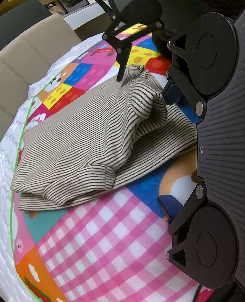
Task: Fold clothes
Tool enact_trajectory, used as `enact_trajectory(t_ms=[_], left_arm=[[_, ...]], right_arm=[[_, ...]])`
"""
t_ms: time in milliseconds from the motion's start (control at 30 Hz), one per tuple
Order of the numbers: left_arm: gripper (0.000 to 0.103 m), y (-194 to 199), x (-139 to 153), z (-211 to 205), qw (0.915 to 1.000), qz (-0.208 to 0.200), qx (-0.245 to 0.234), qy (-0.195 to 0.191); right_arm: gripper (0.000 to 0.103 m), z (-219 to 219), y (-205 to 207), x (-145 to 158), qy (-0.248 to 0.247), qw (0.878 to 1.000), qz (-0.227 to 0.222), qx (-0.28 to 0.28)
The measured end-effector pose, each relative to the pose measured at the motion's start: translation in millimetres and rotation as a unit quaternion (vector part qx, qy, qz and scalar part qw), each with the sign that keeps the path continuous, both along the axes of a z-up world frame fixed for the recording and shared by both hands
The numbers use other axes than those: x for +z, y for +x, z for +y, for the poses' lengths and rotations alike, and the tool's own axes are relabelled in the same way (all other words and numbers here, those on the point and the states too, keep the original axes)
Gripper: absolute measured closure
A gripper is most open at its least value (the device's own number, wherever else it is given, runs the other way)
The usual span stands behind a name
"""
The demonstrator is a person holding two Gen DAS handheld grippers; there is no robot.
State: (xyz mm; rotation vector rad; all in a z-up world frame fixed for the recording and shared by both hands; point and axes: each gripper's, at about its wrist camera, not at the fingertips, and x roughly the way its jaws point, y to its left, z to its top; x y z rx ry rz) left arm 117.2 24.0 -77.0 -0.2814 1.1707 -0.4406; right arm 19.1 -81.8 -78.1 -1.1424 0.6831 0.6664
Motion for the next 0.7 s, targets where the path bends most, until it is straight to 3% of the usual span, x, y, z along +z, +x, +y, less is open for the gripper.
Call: enact_trajectory(t_ms=[133, 167, 267, 333, 433, 600, 633, 700], left_arm=[[0.0, 1.2, 0.1, 5.5, 0.9998, 0.003, 0.009, -0.015], [0.0, 1.3, 0.5, 7.2, 0.9997, 0.003, 0.012, -0.02], [0.0, 0.0, 3.7, 13.7, 0.999, 0.001, 0.021, -0.039], [0.0, -3.4, 7.6, 17.0, 0.9983, -0.004, 0.016, -0.057], [0.0, -7.4, 12.5, 14.1, 0.9969, -0.013, -0.006, -0.077], [0.0, -5.8, 4.1, -2.8, 0.9991, 0.0, -0.033, -0.028], [0.0, -4.2, 1.3, -4.1, 0.9993, 0.006, -0.031, -0.02], [0.0, -0.2, -3.5, -3.3, 0.9996, 0.014, -0.02, -0.016]], right_arm=[[0.015, 8.6, -12.6, -16.7, -0.028, 0.995, -0.076, 0.062], [0.022, 10.4, -11.9, -17.8, -0.027, 0.994, -0.083, 0.064], [0.042, 12.9, 8.8, -9.2, 0.01, 0.999, -0.041, 0.006], [0.043, 4.3, 34.4, 7.9, 0.069, 0.995, 0.014, -0.071], [0.043, -19.9, 71.5, 26.5, 0.152, 0.967, 0.103, -0.176], [0.041, -58.0, 106.5, 35.7, 0.245, 0.913, 0.193, -0.261], [0.041, -59.8, 106.2, 36.8, 0.249, 0.914, 0.192, -0.258], [0.04, -56.6, 99.0, 38.6, 0.237, 0.926, 0.171, -0.237]])
